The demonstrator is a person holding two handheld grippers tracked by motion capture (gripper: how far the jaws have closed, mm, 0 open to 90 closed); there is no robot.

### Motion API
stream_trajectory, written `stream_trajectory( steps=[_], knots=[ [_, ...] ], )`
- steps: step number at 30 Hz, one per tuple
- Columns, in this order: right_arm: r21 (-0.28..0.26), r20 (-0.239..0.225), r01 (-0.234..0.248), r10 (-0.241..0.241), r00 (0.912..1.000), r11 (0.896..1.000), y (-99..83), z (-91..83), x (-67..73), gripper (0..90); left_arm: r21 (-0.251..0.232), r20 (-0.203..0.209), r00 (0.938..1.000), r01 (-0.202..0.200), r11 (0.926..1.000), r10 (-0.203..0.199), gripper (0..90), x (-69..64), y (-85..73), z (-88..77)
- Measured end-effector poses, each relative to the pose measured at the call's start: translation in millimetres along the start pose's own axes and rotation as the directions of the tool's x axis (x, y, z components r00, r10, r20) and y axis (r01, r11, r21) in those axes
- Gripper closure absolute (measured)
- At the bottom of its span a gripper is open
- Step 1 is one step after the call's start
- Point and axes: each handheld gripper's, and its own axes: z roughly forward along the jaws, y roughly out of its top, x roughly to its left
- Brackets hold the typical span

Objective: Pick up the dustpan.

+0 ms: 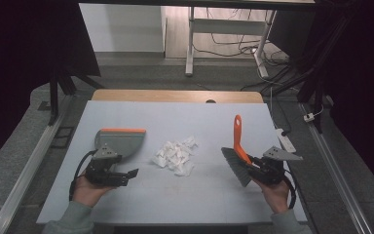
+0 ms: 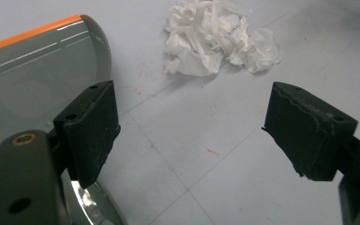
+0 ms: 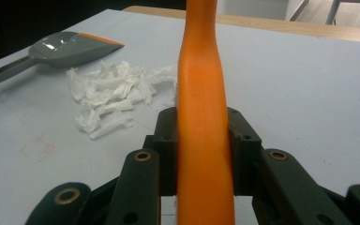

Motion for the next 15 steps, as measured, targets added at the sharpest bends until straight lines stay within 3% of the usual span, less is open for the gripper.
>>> stream_trajectory(
  steps=[4,9,11,12,15],
  knots=[
    [0.002,-0.002,0.0,0.0,1.0,1.0,-0.2,0.5,-0.6,70.0,0.022,-0.035,0.9994,0.008,0.9997,-0.008,18.9,-0.2,11.8,0.3],
    [-0.004,-0.003,-0.002,0.002,1.0,1.0,0.0,-0.3,-1.7,70.0,0.057,-0.09,0.9949,0.051,0.9971,-0.046,18.9,11.6,24.0,5.4],
    [-0.005,-0.001,-0.002,0.002,1.0,1.0,0.1,-0.7,-1.5,70.0,0.028,-0.13,0.9871,0.098,0.9948,-0.094,18.9,21.5,27.9,4.9],
    [-0.006,0.0,0.0,0.0,1.0,1.0,0.2,-0.7,-1.4,70.0,0.028,-0.13,0.9871,0.098,0.9948,-0.094,18.8,21.5,27.9,4.9],
    [-0.006,-0.002,0.003,-0.003,1.0,1.0,0.3,-0.5,-0.2,70.0,0.015,-0.173,0.9737,0.154,0.988,-0.149,18.6,31.4,26.6,4.7]
  ],
)
